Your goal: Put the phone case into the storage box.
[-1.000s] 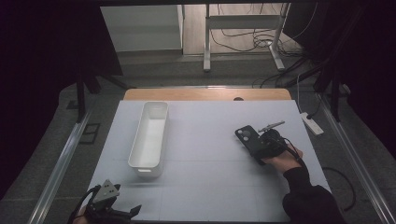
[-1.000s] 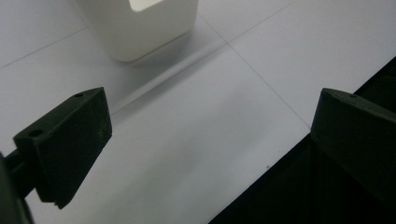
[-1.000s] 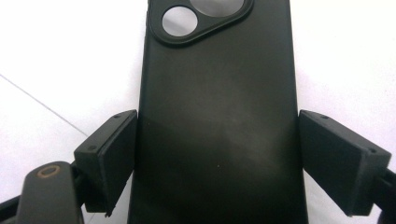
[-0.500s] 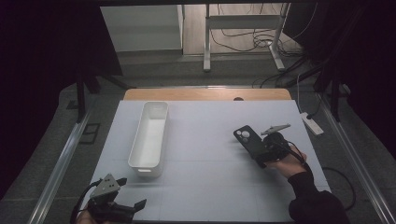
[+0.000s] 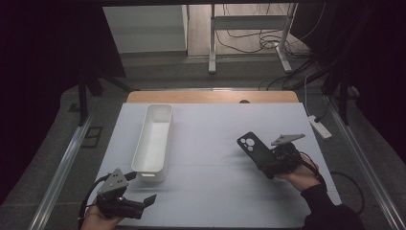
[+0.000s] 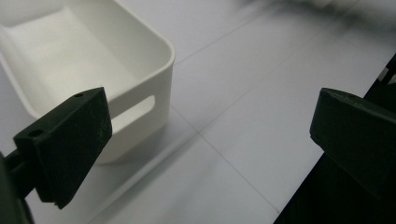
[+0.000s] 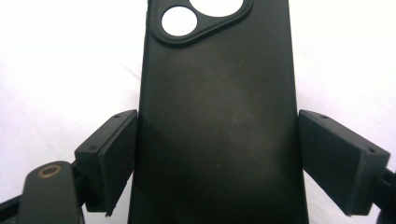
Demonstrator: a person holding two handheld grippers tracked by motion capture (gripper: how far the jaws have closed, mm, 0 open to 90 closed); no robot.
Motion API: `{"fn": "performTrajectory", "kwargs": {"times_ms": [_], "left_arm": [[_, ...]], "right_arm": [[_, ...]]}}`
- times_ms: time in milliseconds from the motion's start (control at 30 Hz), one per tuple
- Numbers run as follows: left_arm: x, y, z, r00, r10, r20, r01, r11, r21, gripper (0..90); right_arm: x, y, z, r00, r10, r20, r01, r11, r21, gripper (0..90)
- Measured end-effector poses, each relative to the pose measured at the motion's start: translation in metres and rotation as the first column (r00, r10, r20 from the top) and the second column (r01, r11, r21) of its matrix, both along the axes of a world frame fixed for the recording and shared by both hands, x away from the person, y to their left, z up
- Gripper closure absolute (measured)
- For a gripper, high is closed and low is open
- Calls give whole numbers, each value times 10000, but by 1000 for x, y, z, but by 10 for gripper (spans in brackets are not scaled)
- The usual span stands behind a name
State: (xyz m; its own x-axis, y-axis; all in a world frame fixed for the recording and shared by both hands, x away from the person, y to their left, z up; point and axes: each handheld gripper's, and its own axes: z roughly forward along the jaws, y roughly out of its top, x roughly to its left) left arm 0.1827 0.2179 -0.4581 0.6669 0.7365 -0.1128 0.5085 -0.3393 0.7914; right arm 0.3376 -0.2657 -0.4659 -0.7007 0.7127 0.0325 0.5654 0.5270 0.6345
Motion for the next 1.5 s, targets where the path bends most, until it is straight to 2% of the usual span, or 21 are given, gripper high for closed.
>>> {"fn": "performTrajectory", "kwargs": {"times_ms": [267,467,700,900,1000,1033,1067,1100,1300,1333,1433,1500], "left_arm": [[13,-9,6,9981,-577,217,582,9981,-206,0],[19,-11,9,9972,-710,244,721,9962,-479,0],[28,-16,13,9927,-1157,326,1180,9899,-782,0],[36,-24,15,9843,-1700,472,1730,9826,-676,0],[38,-26,14,9825,-1808,445,1839,9797,-795,0],[40,-28,14,9775,-2055,467,2087,9746,-815,0],[41,-30,14,9757,-2138,475,2172,9726,-828,0],[41,-30,14,9757,-2138,475,2172,9726,-828,0],[47,-39,17,9577,-2801,661,2852,9543,-889,0],[47,-39,17,9577,-2801,661,2852,9543,-889,0],[50,-45,18,9477,-3101,752,3162,9443,-910,0],[51,-46,18,9454,-3170,759,3232,9417,-938,0]], "right_arm": [[-18,-1,5,9983,558,159,-565,9975,436,157],[-28,0,9,9958,871,283,-888,9940,637,157],[-43,6,12,9882,1470,421,-1503,9843,926,156],[-53,13,13,9793,1974,444,-2014,9723,1185,156],[-57,15,14,9756,2148,461,-2189,9680,1224,156],[-60,17,15,9705,2358,505,-2404,9624,1268,155],[-61,18,15,9677,2464,529,-2512,9596,1269,155],[-61,18,15,9677,2464,529,-2512,9596,1269,155],[-69,23,19,9560,2859,665,-2928,9443,1499,154],[-69,23,19,9560,2859,665,-2928,9443,1499,154],[-72,27,21,9496,3052,717,-3130,9359,1615,154],[-73,28,22,9483,3087,736,-3168,9344,1631,154]]}}
